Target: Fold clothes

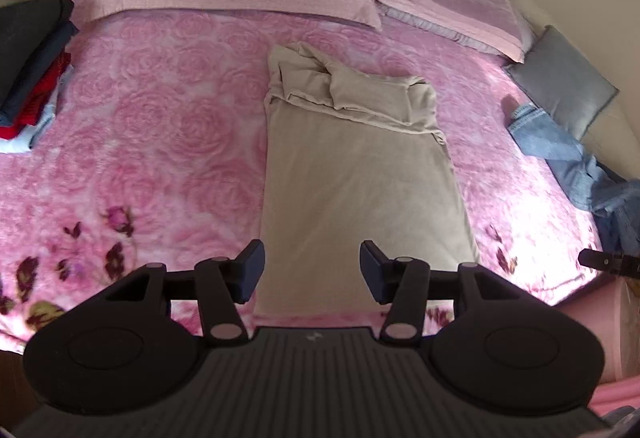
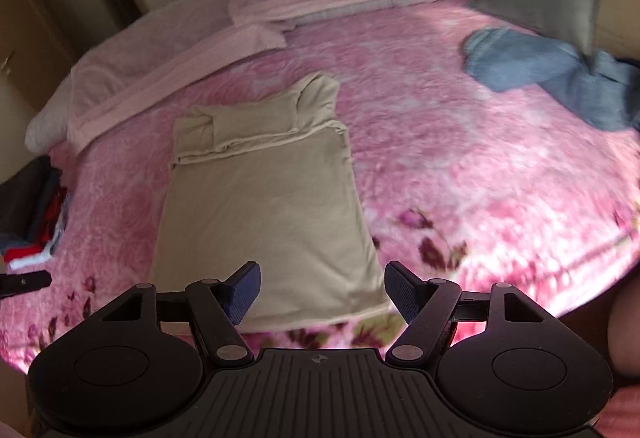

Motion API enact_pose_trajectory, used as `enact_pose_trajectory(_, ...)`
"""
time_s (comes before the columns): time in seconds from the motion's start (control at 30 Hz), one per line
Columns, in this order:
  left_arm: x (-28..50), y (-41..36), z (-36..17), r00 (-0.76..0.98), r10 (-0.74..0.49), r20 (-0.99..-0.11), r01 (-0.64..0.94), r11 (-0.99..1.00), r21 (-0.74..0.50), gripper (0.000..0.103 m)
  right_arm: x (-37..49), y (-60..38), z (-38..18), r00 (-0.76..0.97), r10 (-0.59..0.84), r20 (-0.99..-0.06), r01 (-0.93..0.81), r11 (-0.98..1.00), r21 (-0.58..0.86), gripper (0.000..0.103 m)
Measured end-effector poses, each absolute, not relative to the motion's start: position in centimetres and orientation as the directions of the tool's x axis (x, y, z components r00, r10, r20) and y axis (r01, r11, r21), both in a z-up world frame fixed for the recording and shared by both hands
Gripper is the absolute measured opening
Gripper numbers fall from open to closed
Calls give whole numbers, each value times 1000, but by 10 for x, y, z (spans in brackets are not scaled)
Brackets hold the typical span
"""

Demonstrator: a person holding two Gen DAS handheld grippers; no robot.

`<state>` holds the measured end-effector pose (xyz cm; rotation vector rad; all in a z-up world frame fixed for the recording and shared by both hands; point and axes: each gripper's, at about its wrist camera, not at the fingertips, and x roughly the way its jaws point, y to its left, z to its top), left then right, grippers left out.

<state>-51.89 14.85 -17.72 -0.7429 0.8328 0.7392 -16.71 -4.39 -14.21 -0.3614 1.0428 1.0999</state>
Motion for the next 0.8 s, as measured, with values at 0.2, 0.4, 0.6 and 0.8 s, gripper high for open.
enact_pose_trajectory(0.2, -498, 172, -228, 443, 227, -867, -818, 498, -288, 45, -120, 15, -182, -45, 514, -857, -895, 360, 263, 73)
enact_pose_trajectory(0.4, -501, 187, -308, 362, 149, -920, -848, 463, -259, 45, -84, 23, -270, -121, 403, -907, -869, 399, 293, 72)
enact_pose_trajectory(0.6, -511, 215, -351, 425, 146, -893, -857, 381, -346, 42, -67, 2, -340, -216, 367, -905, -773, 501, 388, 72)
enact_pose_trajectory(0.8, -520, 216, -368, 521, 114, -846, -802, 403, -440, 42, -59, -29, -363, -228, 512, -828, -669, 536, 515, 65)
